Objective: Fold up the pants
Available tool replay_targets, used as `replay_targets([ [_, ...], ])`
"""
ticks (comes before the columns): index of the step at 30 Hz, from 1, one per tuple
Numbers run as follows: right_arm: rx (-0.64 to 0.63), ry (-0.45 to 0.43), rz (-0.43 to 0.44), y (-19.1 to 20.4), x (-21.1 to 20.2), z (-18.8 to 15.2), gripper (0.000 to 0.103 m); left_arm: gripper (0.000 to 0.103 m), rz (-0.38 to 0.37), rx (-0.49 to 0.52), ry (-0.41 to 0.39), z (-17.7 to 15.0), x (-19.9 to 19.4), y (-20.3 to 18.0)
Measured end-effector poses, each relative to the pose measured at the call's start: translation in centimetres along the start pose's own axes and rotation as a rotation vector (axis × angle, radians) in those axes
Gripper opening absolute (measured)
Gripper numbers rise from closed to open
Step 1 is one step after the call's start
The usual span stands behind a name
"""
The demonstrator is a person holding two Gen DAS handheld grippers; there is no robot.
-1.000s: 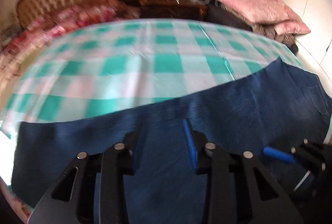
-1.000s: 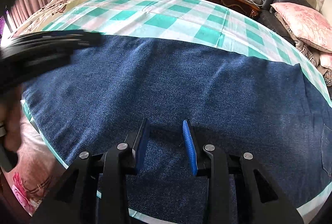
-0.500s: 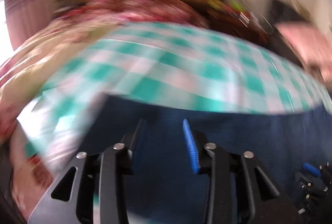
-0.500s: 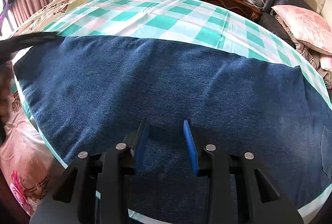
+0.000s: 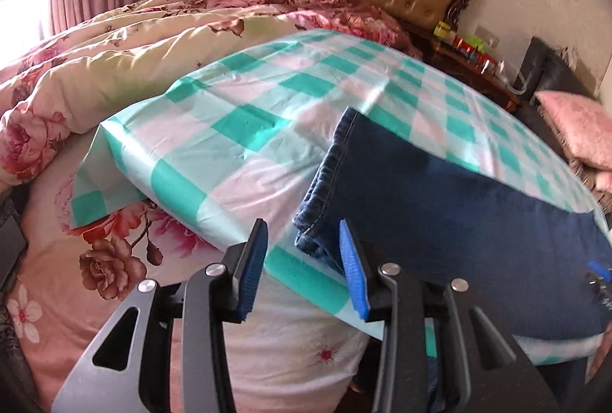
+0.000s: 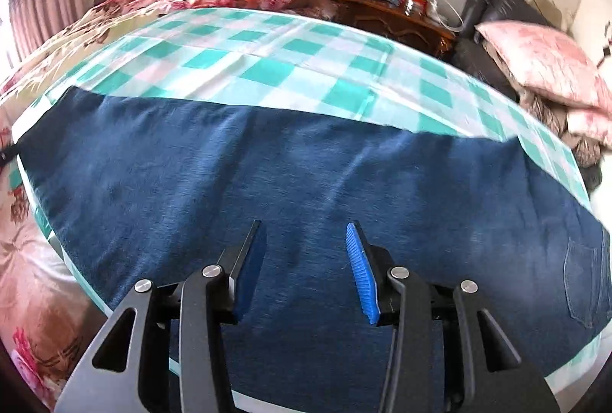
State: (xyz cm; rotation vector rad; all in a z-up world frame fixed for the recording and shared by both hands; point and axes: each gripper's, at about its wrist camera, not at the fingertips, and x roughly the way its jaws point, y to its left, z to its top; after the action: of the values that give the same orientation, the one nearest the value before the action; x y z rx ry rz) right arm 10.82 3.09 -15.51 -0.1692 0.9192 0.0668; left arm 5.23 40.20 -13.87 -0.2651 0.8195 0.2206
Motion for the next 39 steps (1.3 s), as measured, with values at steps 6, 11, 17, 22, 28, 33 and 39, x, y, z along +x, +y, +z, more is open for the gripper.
replay_targets([
  [6,0.024,0.055,-0.038,-2.0,1.4,-1.5,0.042,0.038,0.05,0.065,0.043,-0.6,1.2,-1.0],
  [11,0.017,0.058,-0.042,-1.9,1.9,-1.7,0.042,0.025,0.061,0.102,0.064,-0.5,1.4,-1.9],
  [17,0.001,0.043,-0.058,-1.7,1.9,-1.9,0.043,0.021,0.023,0.039,0.071,-0.3,1.3,-1.1],
  [22,0.002,0.036,-0.074,-1.6,1.8,-2.0,0.049,0.02,0.028,0.02,0.049,0.2,0.2,-1.6],
  [28,0.011,0.025,-0.096,-2.1,1.9,-2.1,0.062,0.019,0.047,0.049,0.014,1.0,-1.2,-2.5],
  [33,-0.018,-0.011,-0.149,-1.9,1.9,-2.4,0.074,0.019,0.057,0.068,-0.004,1.5,-2.2,-3.2],
  [39,0.047,0.043,-0.02,-3.9,1.8,-1.8,0.077,0.019,0.099,0.187,-0.081,3.0,-5.9,-6.7],
])
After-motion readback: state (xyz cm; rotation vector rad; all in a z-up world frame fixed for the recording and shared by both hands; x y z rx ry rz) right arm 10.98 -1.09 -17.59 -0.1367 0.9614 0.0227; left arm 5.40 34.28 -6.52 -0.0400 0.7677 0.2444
